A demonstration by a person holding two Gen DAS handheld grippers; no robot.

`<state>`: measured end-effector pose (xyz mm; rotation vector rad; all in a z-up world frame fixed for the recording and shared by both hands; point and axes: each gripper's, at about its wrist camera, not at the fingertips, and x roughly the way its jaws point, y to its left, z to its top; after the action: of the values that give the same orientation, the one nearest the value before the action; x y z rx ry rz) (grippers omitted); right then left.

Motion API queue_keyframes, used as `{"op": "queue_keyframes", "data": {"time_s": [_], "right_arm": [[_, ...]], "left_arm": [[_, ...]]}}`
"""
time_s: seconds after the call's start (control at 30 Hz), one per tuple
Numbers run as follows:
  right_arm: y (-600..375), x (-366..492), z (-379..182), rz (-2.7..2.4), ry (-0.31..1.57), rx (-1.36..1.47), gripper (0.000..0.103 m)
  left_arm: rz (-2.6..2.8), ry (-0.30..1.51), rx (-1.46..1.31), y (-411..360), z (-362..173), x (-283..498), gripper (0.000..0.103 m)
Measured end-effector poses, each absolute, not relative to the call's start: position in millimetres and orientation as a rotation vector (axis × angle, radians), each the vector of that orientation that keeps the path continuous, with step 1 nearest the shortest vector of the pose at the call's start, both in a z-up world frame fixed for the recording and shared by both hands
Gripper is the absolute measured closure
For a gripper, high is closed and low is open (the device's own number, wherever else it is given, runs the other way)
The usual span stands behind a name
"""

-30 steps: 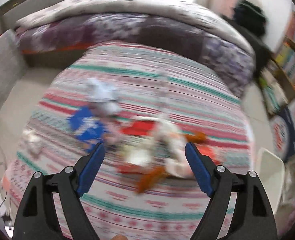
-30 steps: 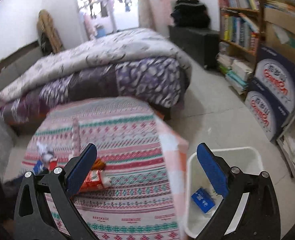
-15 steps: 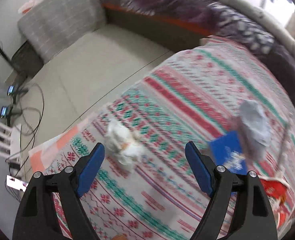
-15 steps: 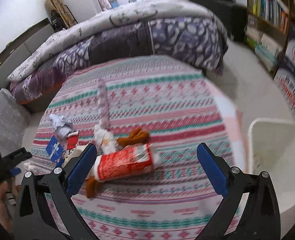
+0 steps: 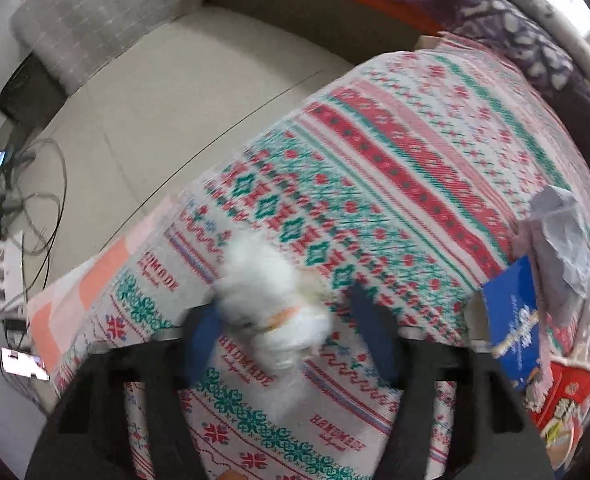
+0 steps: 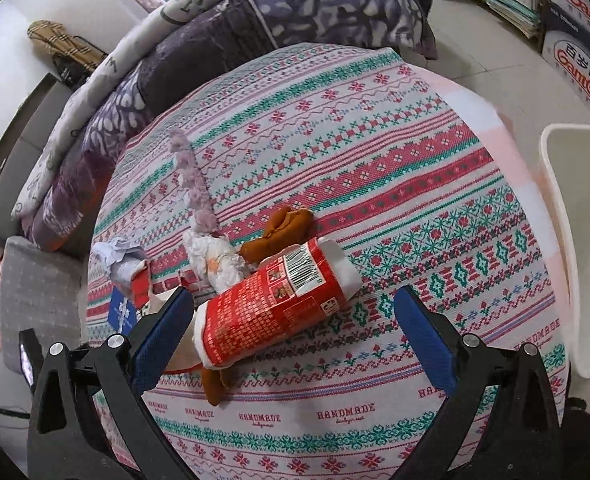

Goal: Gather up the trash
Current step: 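Grasp the crumpled white tissue with left tool while right tool grasps the red can, then carry tissue and red can to the white bin and release both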

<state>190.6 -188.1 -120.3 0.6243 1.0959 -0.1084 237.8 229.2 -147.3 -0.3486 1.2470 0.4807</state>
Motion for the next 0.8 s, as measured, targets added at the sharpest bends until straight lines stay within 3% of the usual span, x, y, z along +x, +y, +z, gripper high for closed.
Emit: {"op": "queue_keyframes", "data": {"time_s": [0.53,0.57,0.6,0.63,0.8], "right_arm": [[-196,207,-161,-0.088,1.159,0.854,0.008],[-198,207,-159,-0.089,1.143,0.852,0.013],[-199,207,-158,-0.081,1.137,0.848,0.037],[-201,208,-159,-0.066,1.141,0.859,0.043],[-211,204,-147,-0.033,1.097,0.869,0.055]], "left_arm": [[0.287,1.234,-0.221,151,-122,228,0.063],[0.276,1.229,-0.213,144,-120,228,0.063],[0.268,1.225,-0.207,139,-117,227,0.063],[0.258,1.219,-0.199,134,-114,223,0.063],[0.232,1.181,-0.166,125,-95,221,0.063]]}}
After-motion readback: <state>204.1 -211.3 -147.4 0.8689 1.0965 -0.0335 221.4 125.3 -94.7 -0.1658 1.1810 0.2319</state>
